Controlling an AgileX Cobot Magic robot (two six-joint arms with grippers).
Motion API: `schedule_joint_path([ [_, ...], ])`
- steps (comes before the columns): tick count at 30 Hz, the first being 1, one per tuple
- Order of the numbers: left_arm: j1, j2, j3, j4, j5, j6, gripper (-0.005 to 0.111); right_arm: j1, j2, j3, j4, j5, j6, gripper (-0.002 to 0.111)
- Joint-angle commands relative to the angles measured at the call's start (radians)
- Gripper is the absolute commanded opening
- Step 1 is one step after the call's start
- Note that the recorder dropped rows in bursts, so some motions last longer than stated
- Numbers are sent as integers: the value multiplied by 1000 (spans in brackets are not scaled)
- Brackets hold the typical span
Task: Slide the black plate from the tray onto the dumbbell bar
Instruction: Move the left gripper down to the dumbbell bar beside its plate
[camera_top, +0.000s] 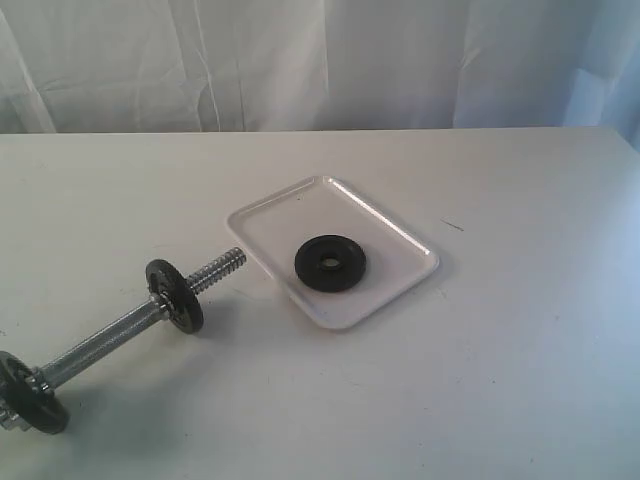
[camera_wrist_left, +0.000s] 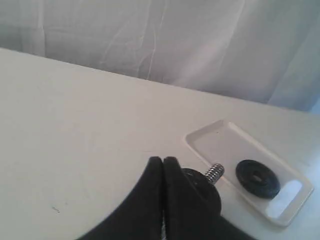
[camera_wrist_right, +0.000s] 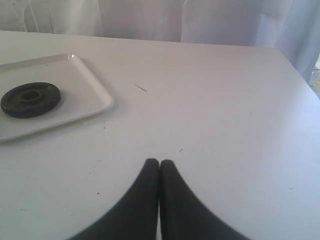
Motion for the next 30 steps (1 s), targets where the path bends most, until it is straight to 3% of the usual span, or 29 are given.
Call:
schedule_joint_path([
  [1,4,347,-442,121,370,191,0,-3,-5,1,0,-16,1,0],
  [5,4,791,-876,104,838,415,1,-3,-5,1,0,-16,1,0],
  [8,4,980,-997,44,943,501,17,-3,-5,1,-2,-16,9,0],
  [11,4,1087,-1017,-60,945,584,41,-3,-5,1,-2,-16,9,0],
  [12,4,1146,-1017,-109,951,617,55,-3,-5,1,-2,-16,9,0],
  [14,4,1231,-1017,-118,953,640,66,-3,-5,1,-2,-16,9,0],
  [19,-1,1385,-1017,-194,943,680,66,-3,-5,1,-2,-16,9,0],
  [30,-6,1562,-1014,-190,1006,760,66,-3,-5,1,0,-16,9,0],
])
